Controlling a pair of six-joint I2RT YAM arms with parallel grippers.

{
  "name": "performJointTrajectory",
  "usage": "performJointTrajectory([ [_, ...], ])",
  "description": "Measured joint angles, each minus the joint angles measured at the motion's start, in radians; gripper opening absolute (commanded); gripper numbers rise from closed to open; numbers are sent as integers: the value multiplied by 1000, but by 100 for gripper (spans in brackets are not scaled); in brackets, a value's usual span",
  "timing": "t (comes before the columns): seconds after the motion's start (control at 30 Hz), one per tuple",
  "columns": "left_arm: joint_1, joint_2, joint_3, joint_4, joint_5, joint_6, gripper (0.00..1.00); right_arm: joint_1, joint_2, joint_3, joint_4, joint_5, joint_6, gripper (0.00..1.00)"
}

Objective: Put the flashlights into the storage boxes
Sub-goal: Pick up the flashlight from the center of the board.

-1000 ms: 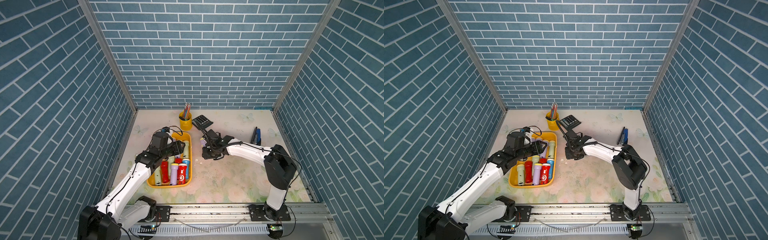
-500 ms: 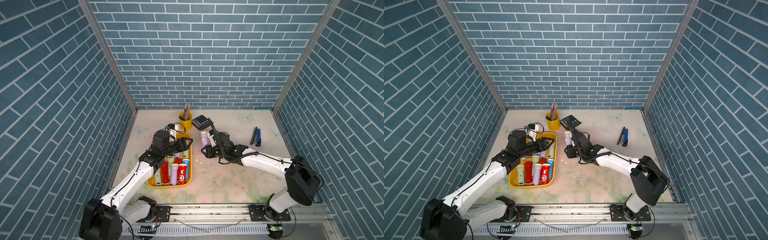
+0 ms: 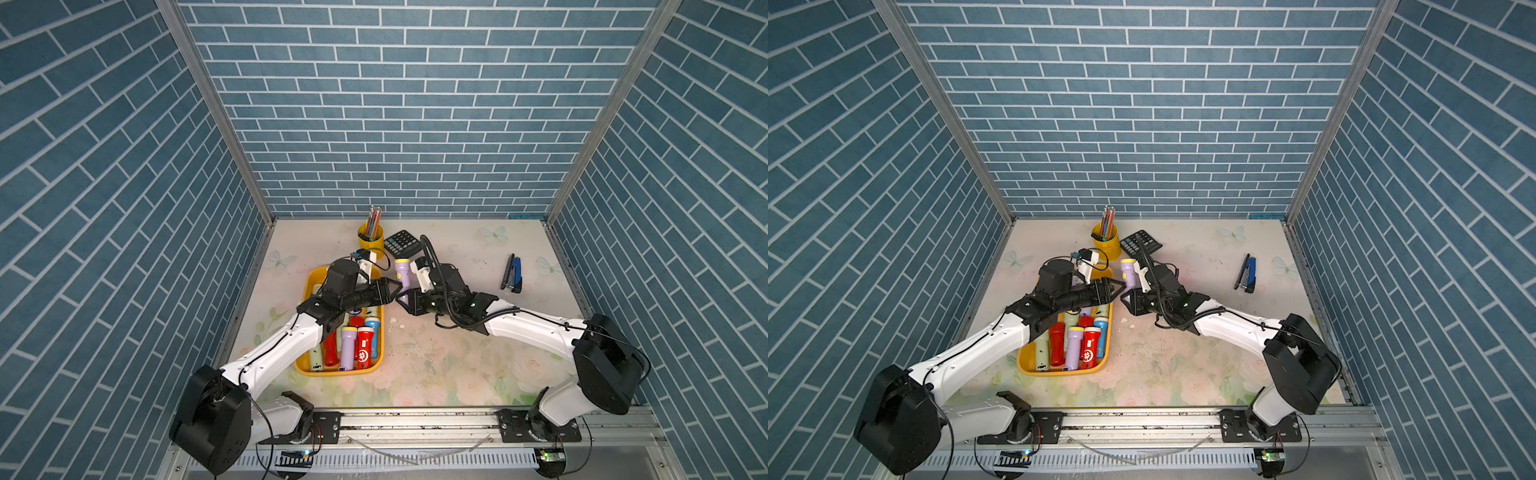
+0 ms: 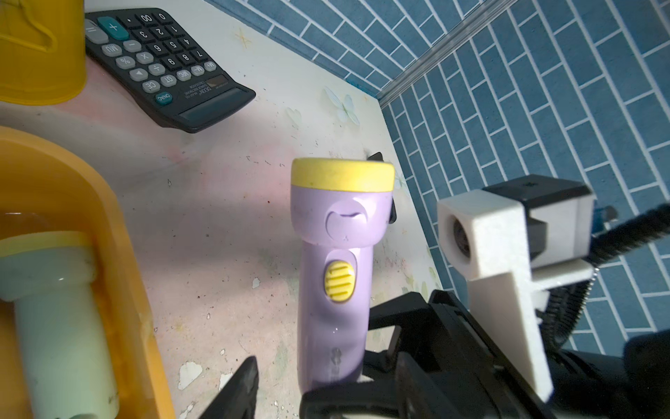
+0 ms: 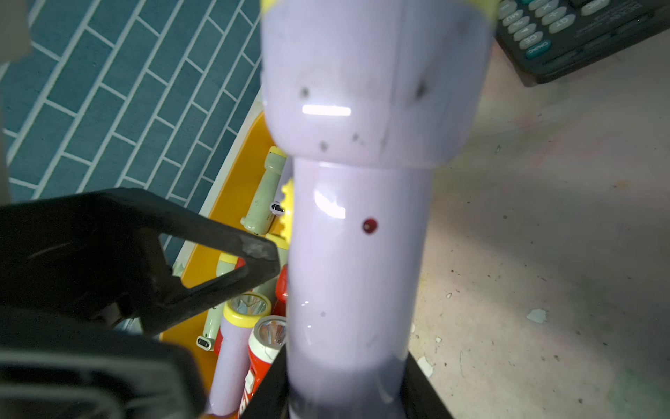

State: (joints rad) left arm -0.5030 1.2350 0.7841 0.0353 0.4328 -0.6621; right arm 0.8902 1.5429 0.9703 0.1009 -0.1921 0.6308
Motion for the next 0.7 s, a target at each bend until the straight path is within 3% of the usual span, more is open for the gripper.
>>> performJointTrajectory([
  [0.7, -28, 122, 122, -2, -53, 56, 44, 29, -6, -7, 31, -17, 0, 22],
])
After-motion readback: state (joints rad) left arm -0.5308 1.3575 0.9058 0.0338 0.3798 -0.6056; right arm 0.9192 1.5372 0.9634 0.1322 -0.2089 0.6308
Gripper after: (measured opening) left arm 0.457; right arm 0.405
